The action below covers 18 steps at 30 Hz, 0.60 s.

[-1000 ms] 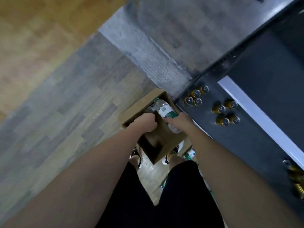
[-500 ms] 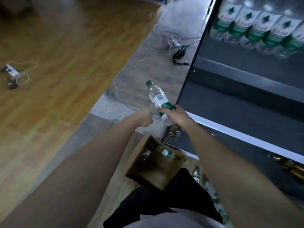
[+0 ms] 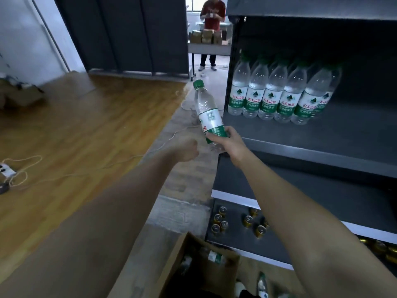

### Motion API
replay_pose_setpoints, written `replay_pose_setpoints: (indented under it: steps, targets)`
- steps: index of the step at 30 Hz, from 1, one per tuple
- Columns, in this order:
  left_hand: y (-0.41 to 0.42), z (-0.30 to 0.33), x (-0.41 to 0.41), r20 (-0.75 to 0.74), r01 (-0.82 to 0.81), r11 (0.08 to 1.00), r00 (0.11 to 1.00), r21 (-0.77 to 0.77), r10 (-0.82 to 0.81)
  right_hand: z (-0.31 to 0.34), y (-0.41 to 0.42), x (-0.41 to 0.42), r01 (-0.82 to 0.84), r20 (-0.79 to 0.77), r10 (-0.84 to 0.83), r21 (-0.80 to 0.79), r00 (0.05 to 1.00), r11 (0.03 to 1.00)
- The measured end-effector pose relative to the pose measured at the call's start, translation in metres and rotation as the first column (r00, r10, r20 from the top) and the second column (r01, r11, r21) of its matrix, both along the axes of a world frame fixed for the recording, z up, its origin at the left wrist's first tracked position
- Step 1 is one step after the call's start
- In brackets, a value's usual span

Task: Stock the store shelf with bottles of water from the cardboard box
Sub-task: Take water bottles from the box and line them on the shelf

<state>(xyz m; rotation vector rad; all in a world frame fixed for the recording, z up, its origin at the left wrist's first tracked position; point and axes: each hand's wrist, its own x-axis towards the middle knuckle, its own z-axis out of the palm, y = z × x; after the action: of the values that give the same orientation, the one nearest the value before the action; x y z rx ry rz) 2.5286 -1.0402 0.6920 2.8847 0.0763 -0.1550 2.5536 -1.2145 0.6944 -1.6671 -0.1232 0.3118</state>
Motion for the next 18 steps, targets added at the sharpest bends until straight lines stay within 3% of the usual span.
replay_pose_setpoints:
  steps: [7, 12, 18]
  targets:
    - [-0.041, 0.058, 0.038, 0.156, 0.027, 0.995, 0.988, -0.095, -0.012, 0.039, -0.053, 0.040, 0.092, 0.048, -0.099, 0.138, 0.994, 0.986]
    - [-0.084, 0.080, 0.075, 0.173, 0.114, 0.989, 0.980, -0.099, -0.095, 0.055, -0.099, 0.058, 0.163, 0.048, -0.178, 0.221, 0.983, 0.962]
    - [-0.144, 0.100, 0.114, 0.190, 0.171, 0.984, 0.969, -0.053, -0.158, 0.062, -0.160, 0.082, 0.250, 0.105, -0.267, 0.150, 0.958, 0.957]
